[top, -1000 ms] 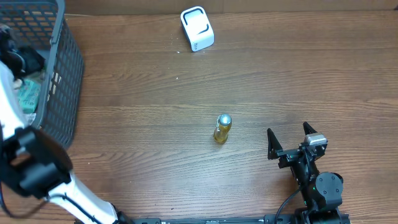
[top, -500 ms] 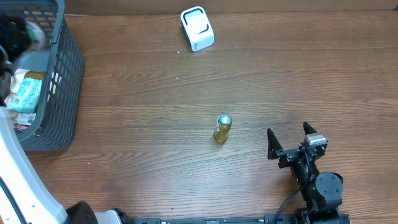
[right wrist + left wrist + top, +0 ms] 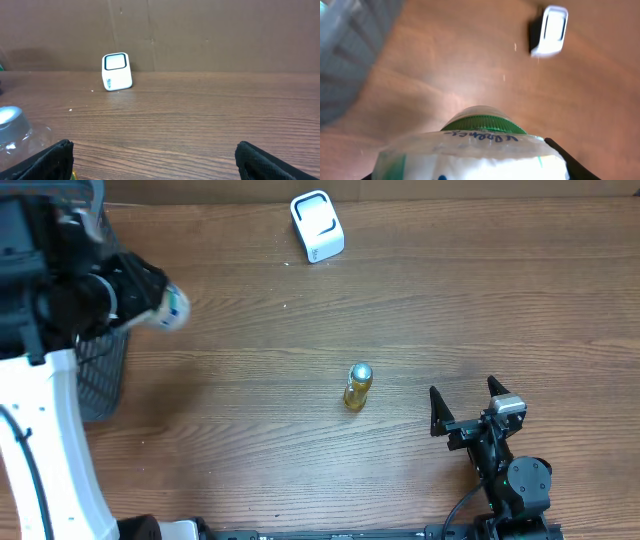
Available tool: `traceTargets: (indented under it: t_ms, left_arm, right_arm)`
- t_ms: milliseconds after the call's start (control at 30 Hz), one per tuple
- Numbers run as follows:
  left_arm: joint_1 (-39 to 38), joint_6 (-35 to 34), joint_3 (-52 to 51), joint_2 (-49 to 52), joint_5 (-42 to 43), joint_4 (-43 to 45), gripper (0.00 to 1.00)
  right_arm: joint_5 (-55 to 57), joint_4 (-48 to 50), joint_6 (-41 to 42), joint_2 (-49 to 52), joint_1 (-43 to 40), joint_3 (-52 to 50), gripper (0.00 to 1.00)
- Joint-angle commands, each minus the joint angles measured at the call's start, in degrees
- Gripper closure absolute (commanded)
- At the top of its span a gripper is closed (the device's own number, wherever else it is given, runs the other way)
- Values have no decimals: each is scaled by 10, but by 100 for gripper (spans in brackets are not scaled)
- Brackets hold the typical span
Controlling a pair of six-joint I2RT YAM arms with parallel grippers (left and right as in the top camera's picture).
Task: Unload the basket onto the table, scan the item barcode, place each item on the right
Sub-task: 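Carry the Kleenex pack toward the white scanner with the left gripper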
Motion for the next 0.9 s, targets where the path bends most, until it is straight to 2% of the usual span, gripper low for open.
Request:
traceTargets:
  t_ms: [0,367,700,867]
  left_arm:
    - [-40,-8,8,27,11,-18,96]
    - [-188,-10,8,129,-26,-43,96]
    - [-325,-188,7,197,-210,-34,96]
    - [-387,-205,7,226,-234,-9,96]
  right_arm:
    - [5,1,-2,1,-2,-5,0]
    - [5,1,-2,1,-2,-5,0]
    - [5,1,-2,1,-2,-5,0]
    - [5,1,-2,1,-2,-5,0]
